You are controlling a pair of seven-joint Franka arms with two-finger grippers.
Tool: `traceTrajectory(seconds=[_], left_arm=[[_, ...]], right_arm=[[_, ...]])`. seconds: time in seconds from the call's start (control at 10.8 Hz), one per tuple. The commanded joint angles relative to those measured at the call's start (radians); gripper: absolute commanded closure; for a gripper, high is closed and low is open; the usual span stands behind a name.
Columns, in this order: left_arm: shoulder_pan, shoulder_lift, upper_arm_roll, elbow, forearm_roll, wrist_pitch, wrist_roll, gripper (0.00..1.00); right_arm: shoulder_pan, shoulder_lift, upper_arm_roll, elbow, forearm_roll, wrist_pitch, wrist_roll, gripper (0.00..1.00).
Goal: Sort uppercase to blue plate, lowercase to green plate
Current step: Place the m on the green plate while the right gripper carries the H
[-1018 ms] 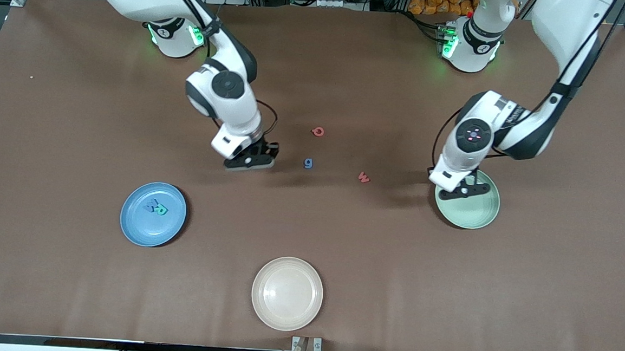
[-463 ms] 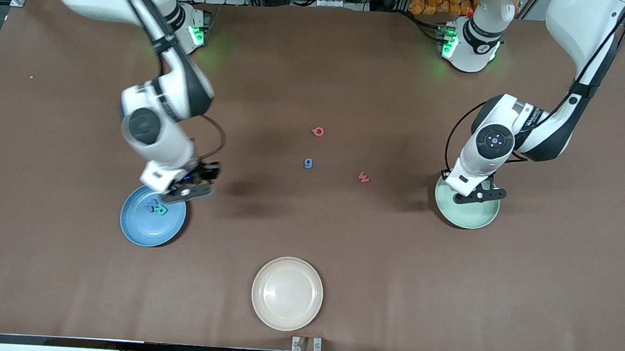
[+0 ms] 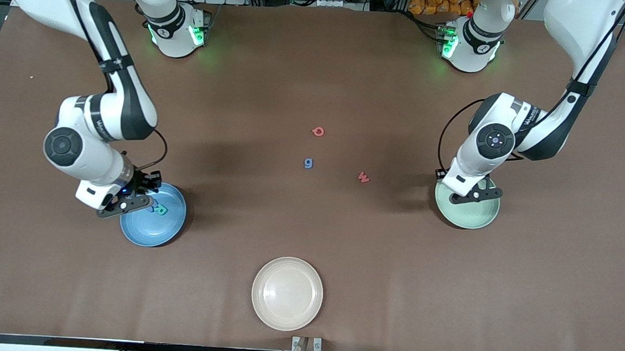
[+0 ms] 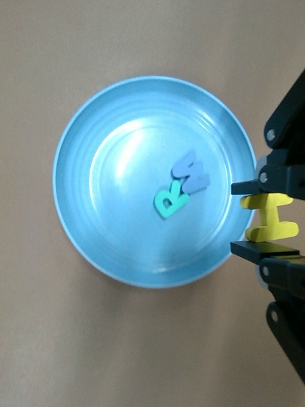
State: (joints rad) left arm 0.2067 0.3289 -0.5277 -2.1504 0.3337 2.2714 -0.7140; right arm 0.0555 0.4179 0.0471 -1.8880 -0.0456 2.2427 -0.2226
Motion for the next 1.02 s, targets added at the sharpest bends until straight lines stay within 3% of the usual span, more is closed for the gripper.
traceTrajectory(seconds=[0.0, 0.09, 0.19, 0.37, 0.46, 0.56, 0.93], left_arm=[[0.001, -0.007, -0.05, 0.053, -0.048, -0.01, -0.077, 0.38], [-0.012, 0.01, -0.054, 0.078, -0.054, -0.01, -0.129, 0.38], [-0.026, 0.022, -0.063, 0.098, -0.055, -0.01, -0.181, 0.38], [-0.065, 0.032, -0.066, 0.1, -0.055, 0.025, -0.293, 0.39], [-0.088, 0.045, -0.066, 0.101, -0.055, 0.052, -0.341, 0.39], [-0.105, 0.062, -0.064, 0.107, -0.055, 0.08, -0.372, 0.39], [-0.19, 0.128, -0.063, 0.112, -0.048, 0.212, -0.502, 0.39]], right_arm=[[-0.005, 0.076, -0.001, 0.096, 0.023, -0.008, -0.02, 0.98], [-0.006, 0.09, -0.001, 0.115, 0.023, -0.008, -0.021, 0.95], [-0.006, 0.101, -0.001, 0.125, 0.02, -0.006, -0.024, 0.81], [-0.006, 0.107, -0.001, 0.132, 0.018, -0.003, -0.023, 0.44], [-0.006, 0.105, -0.003, 0.139, 0.023, -0.006, -0.015, 0.08], [-0.005, 0.104, -0.01, 0.148, 0.024, -0.018, -0.015, 0.0], [0.006, 0.047, -0.013, 0.202, 0.029, -0.15, -0.018, 0.0]])
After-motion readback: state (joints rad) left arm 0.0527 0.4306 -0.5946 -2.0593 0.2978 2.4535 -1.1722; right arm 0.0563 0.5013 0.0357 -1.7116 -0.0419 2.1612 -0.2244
